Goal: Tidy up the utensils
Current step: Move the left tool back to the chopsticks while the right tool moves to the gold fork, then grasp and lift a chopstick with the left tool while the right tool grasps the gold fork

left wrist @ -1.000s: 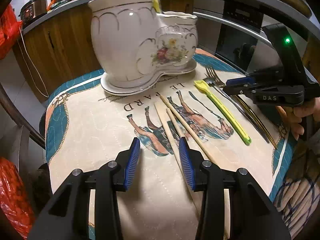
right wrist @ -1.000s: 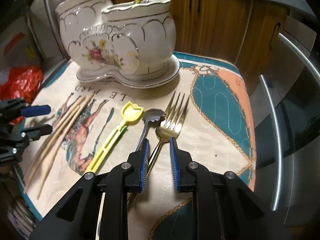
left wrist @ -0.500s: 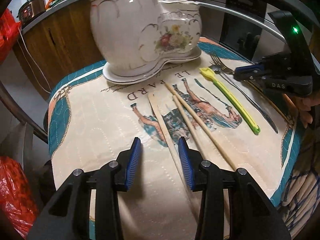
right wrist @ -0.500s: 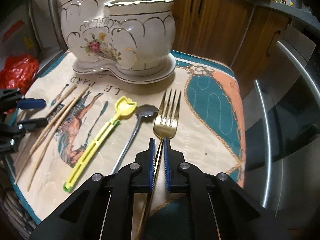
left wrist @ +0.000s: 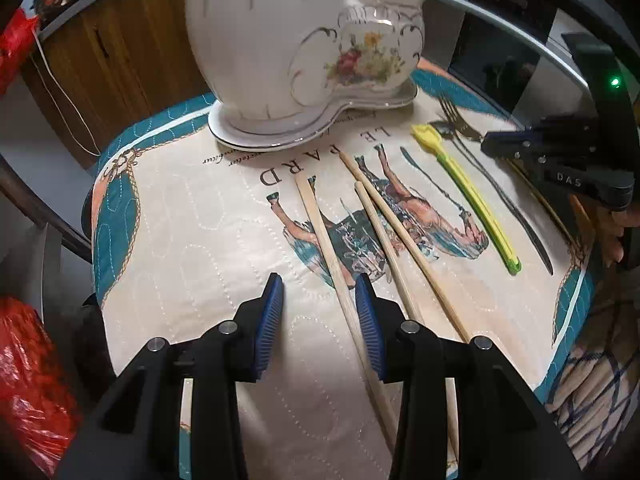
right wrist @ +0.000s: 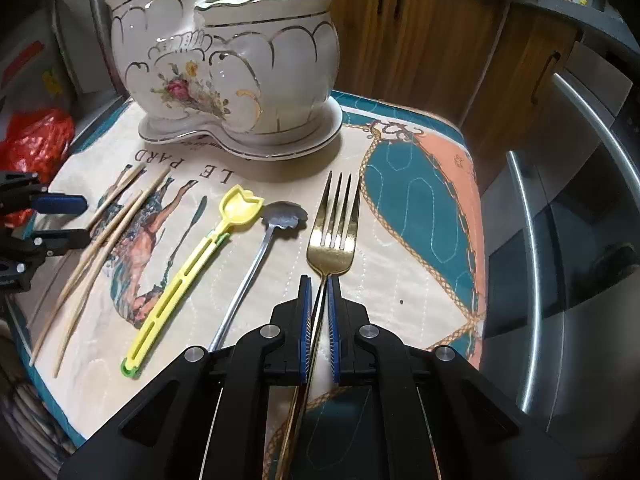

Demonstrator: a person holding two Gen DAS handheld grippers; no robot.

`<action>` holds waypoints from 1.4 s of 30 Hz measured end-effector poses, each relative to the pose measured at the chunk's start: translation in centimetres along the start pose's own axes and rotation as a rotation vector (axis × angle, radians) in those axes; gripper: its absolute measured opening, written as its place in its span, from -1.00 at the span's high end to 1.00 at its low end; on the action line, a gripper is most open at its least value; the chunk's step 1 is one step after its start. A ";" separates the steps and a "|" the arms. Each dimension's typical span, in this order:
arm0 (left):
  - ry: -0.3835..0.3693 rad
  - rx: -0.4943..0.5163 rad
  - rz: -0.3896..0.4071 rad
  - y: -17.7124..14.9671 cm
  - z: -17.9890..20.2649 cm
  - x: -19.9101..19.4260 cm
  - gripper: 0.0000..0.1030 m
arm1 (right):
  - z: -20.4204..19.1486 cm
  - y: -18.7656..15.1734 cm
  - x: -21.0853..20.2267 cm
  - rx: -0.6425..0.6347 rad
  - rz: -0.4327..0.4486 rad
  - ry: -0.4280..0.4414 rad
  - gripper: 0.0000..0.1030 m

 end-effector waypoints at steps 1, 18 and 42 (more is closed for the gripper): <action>0.001 0.011 -0.012 0.1 0.0 0.0 0.26 | -0.1 0.0 -0.1 -0.004 0.002 -0.003 0.83; -0.032 0.019 -0.035 -0.9 -2.2 -0.4 0.68 | 0.2 -0.3 -0.2 0.009 0.004 0.029 0.88; -0.090 -0.077 0.126 -0.3 -4.2 -4.3 0.89 | 1.1 1.4 -2.6 0.123 0.131 0.157 0.89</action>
Point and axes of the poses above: each gripper's, at about its wrist camera, not at the fingertips, and x roughly the way its jaws point, z to its right, y to its top, the point moved 6 cm from there along x, roughly the way its jaws point, and after that the axes turned 2 degrees about x, right-handed, at the moved point
